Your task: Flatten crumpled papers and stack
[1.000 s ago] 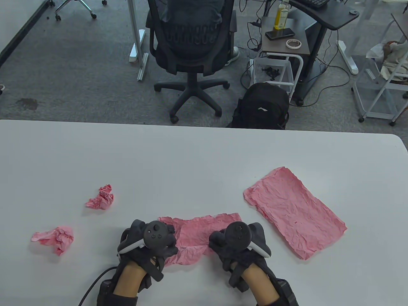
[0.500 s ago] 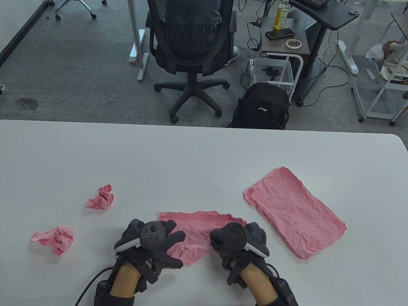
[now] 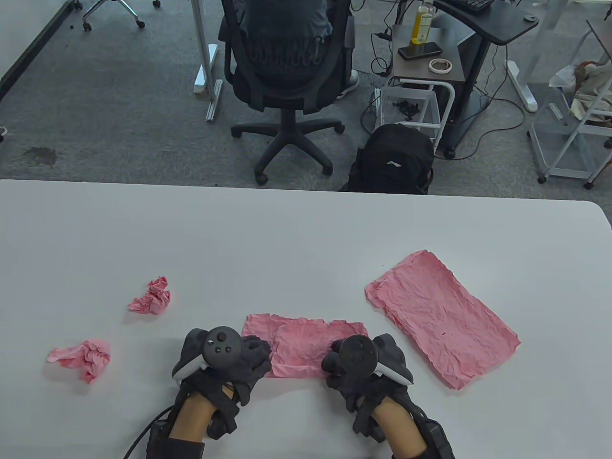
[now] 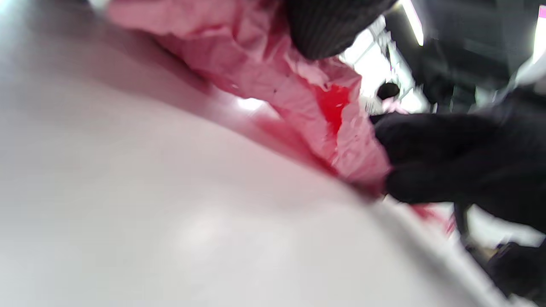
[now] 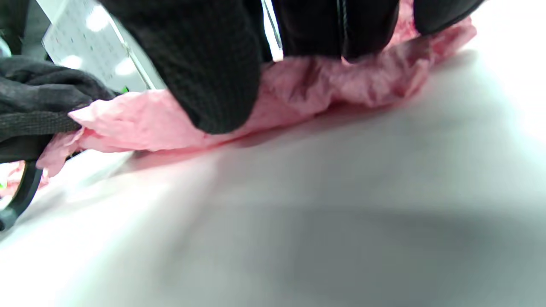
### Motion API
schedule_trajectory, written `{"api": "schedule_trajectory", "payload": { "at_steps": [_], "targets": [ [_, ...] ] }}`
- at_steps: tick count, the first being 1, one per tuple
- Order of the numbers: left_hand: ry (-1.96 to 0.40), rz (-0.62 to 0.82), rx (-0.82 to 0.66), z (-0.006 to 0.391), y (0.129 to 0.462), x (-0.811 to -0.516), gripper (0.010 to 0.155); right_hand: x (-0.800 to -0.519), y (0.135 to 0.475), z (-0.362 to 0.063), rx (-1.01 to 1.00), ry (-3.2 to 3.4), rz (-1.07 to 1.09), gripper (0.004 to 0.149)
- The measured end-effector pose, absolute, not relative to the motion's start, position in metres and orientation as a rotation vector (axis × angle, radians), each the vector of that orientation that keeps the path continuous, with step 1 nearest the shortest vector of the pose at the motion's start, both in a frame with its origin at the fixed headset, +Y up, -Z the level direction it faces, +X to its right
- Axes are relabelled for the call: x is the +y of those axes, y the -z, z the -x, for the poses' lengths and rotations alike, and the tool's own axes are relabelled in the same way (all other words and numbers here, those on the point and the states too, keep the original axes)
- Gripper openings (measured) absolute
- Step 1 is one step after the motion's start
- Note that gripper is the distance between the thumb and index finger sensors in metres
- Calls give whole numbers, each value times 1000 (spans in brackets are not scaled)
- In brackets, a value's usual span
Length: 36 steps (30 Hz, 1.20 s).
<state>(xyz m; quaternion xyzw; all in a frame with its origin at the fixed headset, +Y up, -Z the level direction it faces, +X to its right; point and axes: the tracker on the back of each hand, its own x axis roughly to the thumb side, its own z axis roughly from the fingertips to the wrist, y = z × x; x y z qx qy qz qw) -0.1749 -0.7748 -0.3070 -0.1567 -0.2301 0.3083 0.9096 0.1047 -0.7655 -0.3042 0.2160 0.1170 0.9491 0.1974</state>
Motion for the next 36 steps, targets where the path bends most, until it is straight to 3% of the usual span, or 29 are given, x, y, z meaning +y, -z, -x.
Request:
{"api": "schedule_trajectory", "payload": {
  "at_steps": [4, 12, 18, 22, 24, 26, 30, 34, 36],
  "targets": [
    [-597, 286, -437, 180, 307, -773, 47, -762, 307, -112, 290, -2470, -584, 42],
    [-531, 348, -472, 176, 307, -774, 47, -772, 310, -114, 430, -2493, -530, 43],
    [-425, 323, -476, 168, 304, -772, 49, -764, 307, -105, 184, -2691, -569, 51],
    [-316, 241, -463, 164, 304, -770, 46, -736, 290, -94, -188, -2670, -711, 41],
    [-328, 254, -450, 162, 304, -770, 47, -726, 281, -87, -239, -2694, -773, 39],
    [-346, 252, -438, 162, 304, -770, 47, -726, 274, -81, -191, -2743, -811, 39],
    [-358, 252, -434, 163, 304, -770, 47, -749, 273, -64, 176, -2920, -746, 51],
    [-347, 280, -453, 166, 302, -771, 47, -759, 285, -68, 239, -2951, -696, 58],
    [-358, 296, -466, 168, 303, -770, 52, -759, 289, -74, 240, -2933, -677, 54]
  ]
}}
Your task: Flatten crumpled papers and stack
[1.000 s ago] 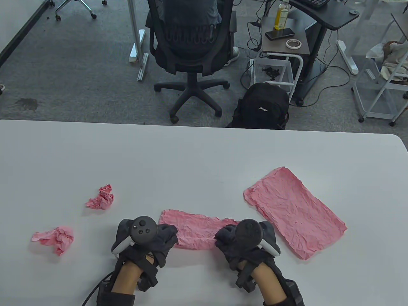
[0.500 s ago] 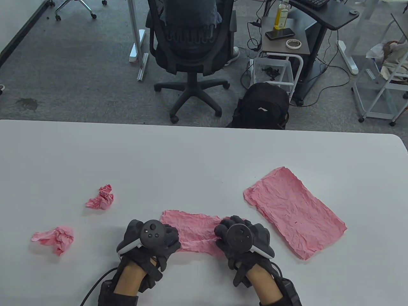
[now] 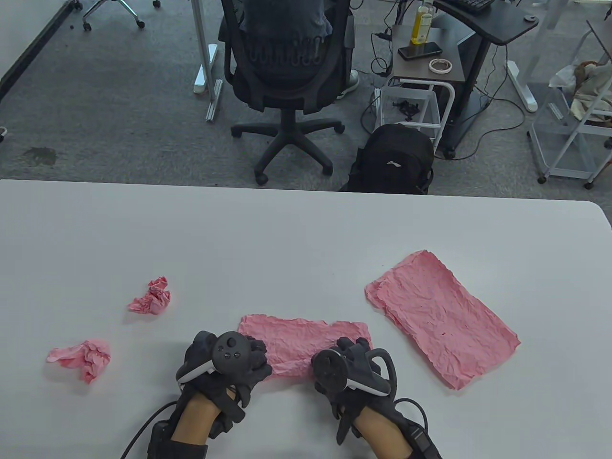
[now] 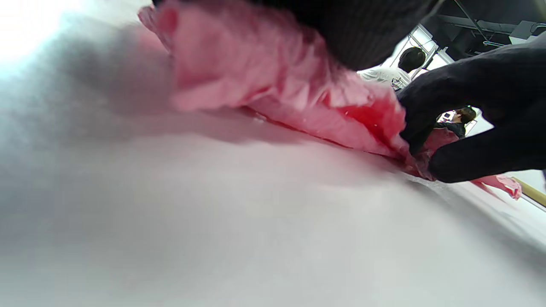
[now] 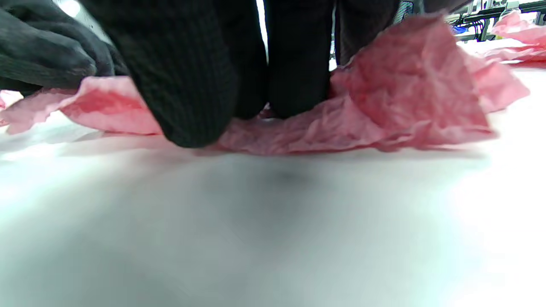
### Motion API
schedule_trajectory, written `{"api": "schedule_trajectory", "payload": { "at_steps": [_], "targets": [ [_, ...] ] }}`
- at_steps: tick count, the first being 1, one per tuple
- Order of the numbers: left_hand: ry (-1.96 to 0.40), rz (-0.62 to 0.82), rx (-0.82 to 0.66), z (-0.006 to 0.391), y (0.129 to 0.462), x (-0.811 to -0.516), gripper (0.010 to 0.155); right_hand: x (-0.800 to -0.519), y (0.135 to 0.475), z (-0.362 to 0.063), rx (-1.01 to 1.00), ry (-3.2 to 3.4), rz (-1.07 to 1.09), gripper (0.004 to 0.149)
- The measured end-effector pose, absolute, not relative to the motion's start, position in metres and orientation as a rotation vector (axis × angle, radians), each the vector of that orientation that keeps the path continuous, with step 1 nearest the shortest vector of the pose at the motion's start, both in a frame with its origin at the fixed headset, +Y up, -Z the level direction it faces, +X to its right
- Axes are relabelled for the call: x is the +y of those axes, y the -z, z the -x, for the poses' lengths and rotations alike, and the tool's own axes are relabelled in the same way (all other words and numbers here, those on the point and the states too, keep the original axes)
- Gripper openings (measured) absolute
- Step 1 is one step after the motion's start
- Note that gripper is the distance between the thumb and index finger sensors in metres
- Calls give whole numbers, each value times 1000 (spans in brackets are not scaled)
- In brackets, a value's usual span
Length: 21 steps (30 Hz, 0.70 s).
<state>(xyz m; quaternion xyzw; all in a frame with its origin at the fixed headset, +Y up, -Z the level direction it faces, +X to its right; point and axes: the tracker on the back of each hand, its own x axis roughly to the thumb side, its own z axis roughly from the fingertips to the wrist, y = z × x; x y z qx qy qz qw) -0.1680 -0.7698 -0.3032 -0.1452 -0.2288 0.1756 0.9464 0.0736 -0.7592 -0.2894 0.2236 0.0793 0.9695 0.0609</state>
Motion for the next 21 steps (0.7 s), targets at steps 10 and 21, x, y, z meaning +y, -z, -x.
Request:
{"api": "schedule_trajectory", "payload": {
  "at_steps": [10, 21],
  "targets": [
    [-419, 287, -434, 173, 304, -770, 62, -751, 286, -99, 546, -2835, -566, 37],
    [-280, 393, -317, 184, 300, -768, 62, -742, 294, -104, -10, -2766, -588, 41]
  ]
}}
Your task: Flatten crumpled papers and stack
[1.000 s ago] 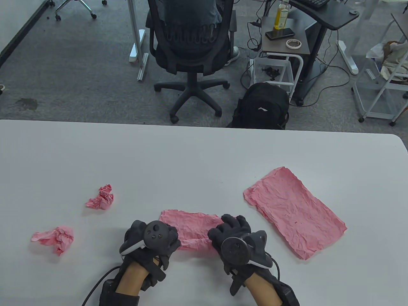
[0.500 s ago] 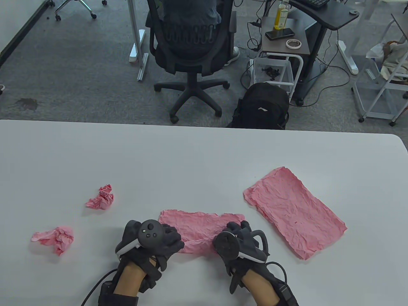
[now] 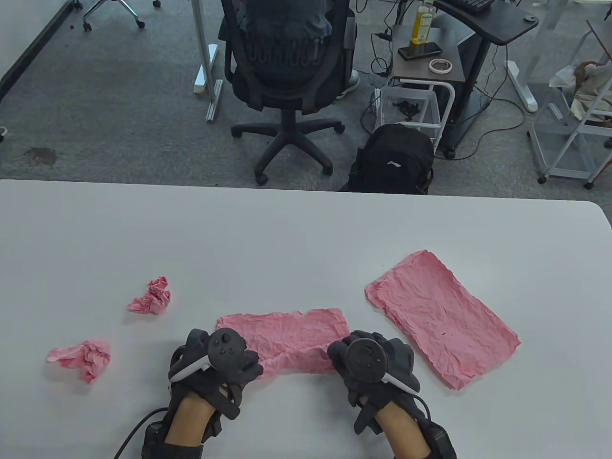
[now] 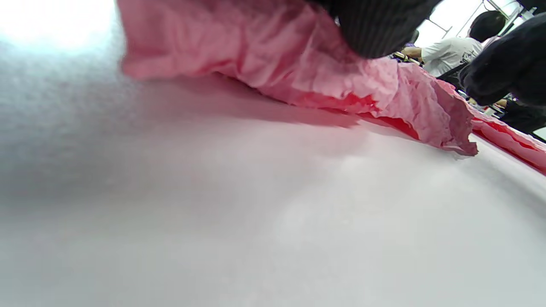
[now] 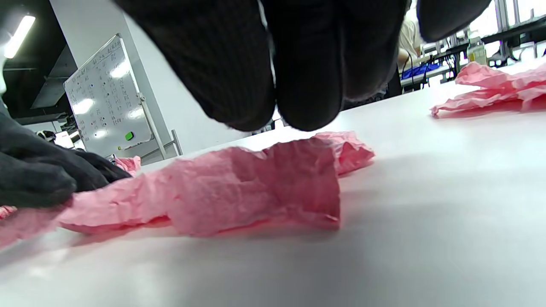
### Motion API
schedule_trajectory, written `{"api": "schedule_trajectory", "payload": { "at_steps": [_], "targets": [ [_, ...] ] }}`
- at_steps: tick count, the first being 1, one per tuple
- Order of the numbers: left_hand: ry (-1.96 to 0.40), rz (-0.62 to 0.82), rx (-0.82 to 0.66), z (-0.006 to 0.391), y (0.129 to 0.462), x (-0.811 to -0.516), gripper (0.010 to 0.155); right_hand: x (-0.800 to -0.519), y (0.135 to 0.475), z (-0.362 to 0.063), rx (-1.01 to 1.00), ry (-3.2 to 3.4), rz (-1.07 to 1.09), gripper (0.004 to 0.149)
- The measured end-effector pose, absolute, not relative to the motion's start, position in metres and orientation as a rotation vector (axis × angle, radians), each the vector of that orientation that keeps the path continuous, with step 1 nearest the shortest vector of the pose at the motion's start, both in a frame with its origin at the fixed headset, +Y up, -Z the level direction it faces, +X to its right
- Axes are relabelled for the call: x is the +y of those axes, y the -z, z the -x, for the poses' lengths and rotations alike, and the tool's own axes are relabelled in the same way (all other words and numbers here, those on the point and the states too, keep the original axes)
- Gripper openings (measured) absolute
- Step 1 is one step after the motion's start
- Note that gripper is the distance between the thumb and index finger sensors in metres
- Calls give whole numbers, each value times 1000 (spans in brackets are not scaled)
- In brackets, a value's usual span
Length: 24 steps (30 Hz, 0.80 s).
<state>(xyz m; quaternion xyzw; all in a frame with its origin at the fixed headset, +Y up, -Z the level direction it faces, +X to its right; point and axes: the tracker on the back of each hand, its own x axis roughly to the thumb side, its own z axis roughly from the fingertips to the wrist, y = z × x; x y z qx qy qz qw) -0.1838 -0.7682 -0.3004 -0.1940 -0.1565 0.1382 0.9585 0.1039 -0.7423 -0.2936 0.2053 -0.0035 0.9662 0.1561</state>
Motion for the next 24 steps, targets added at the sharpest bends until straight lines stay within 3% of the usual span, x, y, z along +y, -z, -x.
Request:
{"api": "schedule_trajectory", "payload": {
  "at_steps": [4, 6, 11, 16, 20, 22, 24],
  "targets": [
    [-290, 383, -335, 182, 301, -768, 64, -757, 298, -86, 136, -2842, -639, 45],
    [-284, 379, -322, 185, 301, -769, 63, -761, 299, -86, 279, -2899, -565, 44],
    [-326, 391, -274, 197, 304, -771, 61, -757, 299, -111, 478, -2854, -352, 40],
    [-335, 410, -276, 197, 304, -772, 62, -755, 301, -123, 588, -2791, -287, 39],
    [-137, 539, -322, 186, 303, -779, 92, -742, 293, -111, 264, -2866, -467, 39],
    [-139, 571, -330, 181, 302, -780, 96, -734, 286, -90, 10, -2804, -608, 41],
    [-140, 590, -352, 176, 300, -783, 97, -735, 281, -70, -38, -2818, -731, 45]
  ]
}}
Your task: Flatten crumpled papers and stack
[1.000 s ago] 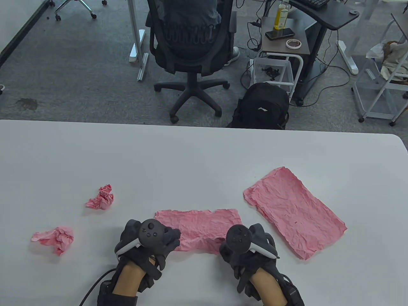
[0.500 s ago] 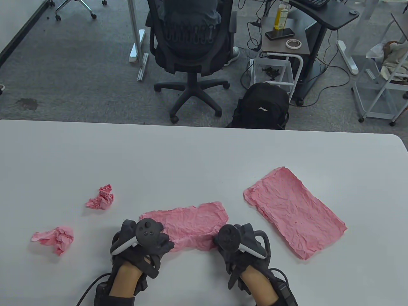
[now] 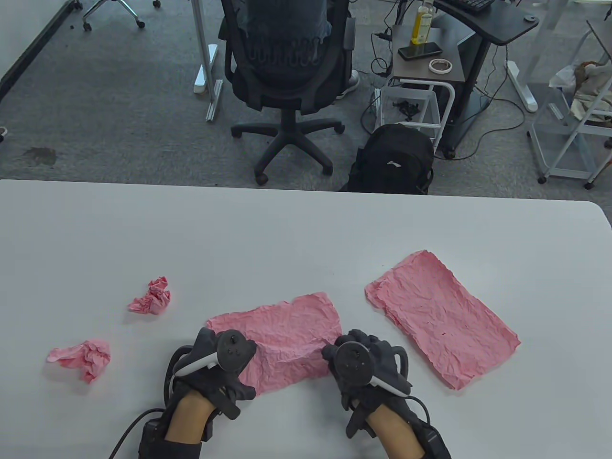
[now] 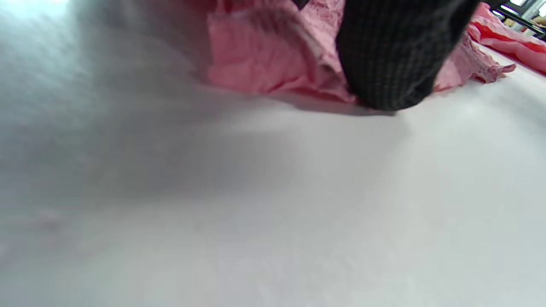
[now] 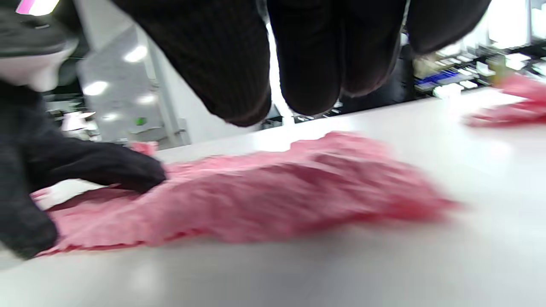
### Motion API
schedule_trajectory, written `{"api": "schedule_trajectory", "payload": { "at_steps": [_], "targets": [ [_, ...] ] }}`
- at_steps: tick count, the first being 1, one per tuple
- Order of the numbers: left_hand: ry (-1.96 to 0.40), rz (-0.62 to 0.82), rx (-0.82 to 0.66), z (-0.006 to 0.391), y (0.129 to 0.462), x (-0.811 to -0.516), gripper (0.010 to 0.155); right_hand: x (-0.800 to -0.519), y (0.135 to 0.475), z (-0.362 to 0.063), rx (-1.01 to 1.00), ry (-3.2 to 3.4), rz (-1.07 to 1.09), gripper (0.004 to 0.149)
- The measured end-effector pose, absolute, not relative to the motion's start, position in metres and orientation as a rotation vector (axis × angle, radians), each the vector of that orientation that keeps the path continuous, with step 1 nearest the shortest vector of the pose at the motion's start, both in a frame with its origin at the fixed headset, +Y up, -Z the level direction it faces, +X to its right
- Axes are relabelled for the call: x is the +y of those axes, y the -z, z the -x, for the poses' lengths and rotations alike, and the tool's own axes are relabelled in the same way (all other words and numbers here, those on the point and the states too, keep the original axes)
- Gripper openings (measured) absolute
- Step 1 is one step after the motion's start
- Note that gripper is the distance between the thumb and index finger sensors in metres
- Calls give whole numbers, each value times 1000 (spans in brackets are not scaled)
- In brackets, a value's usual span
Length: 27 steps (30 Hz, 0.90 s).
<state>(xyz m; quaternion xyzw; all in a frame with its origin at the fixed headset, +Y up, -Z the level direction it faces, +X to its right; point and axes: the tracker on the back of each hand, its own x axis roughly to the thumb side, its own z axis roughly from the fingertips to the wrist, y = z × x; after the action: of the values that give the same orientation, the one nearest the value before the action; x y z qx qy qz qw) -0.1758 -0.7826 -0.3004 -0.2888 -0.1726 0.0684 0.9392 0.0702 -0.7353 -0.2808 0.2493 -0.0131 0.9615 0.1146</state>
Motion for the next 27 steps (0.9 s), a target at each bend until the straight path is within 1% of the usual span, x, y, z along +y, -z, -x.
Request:
{"api": "schedule_trajectory", "payload": {
  "at_steps": [2, 4, 6, 7, 8, 9, 11, 13, 14, 16, 17, 18, 19, 20, 21, 22, 23, 24, 25, 27],
  "targets": [
    [-148, 598, -367, 172, 299, -784, 99, -745, 281, -49, 88, -2882, -804, 49],
    [-135, 612, -374, 170, 298, -785, 103, -756, 286, -43, 203, -2931, -770, 52],
    [-143, 617, -366, 172, 298, -785, 104, -766, 296, -55, 395, -2989, -603, 55],
    [-147, 629, -351, 173, 298, -786, 104, -768, 303, -70, 466, -2959, -504, 58],
    [-158, 637, -342, 173, 298, -786, 104, -768, 307, -78, 427, -2916, -461, 58],
    [-163, 639, -336, 173, 298, -786, 104, -767, 312, -91, 385, -2911, -306, 58],
    [-133, 638, -323, 173, 298, -785, 108, -766, 317, -112, 479, -2963, -202, 59],
    [-135, 653, -302, 176, 298, -786, 110, -766, 317, -121, 439, -2945, -143, 59],
    [-140, 664, -286, 178, 298, -787, 112, -764, 316, -122, 424, -2926, -184, 58],
    [-153, 670, -296, 180, 299, -788, 113, -754, 313, -122, 267, -2918, -274, 54],
    [-148, 681, -296, 180, 299, -789, 113, -742, 308, -119, 61, -2847, -351, 54],
    [-145, 682, -298, 180, 299, -788, 113, -732, 304, -112, -39, -2764, -446, 53],
    [-145, 682, -311, 178, 298, -788, 113, -726, 301, -102, -74, -2723, -492, 52],
    [-144, 689, -322, 176, 298, -789, 113, -724, 300, -90, -63, -2732, -528, 52],
    [-142, 690, -336, 173, 297, -789, 113, -726, 299, -74, 20, -2773, -571, 53],
    [-144, 685, -356, 171, 296, -790, 113, -731, 300, -60, 144, -2807, -626, 54],
    [-153, 681, -382, 168, 296, -791, 112, -742, 303, -44, 321, -2815, -688, 56],
    [-152, 681, -381, 167, 295, -791, 112, -748, 306, -37, 409, -2812, -698, 58],
    [-152, 688, -376, 167, 295, -791, 112, -758, 312, -29, 530, -2799, -692, 59],
    [-156, 689, -374, 168, 295, -791, 112, -777, 329, -27, 672, -2830, -567, 61]
  ]
}}
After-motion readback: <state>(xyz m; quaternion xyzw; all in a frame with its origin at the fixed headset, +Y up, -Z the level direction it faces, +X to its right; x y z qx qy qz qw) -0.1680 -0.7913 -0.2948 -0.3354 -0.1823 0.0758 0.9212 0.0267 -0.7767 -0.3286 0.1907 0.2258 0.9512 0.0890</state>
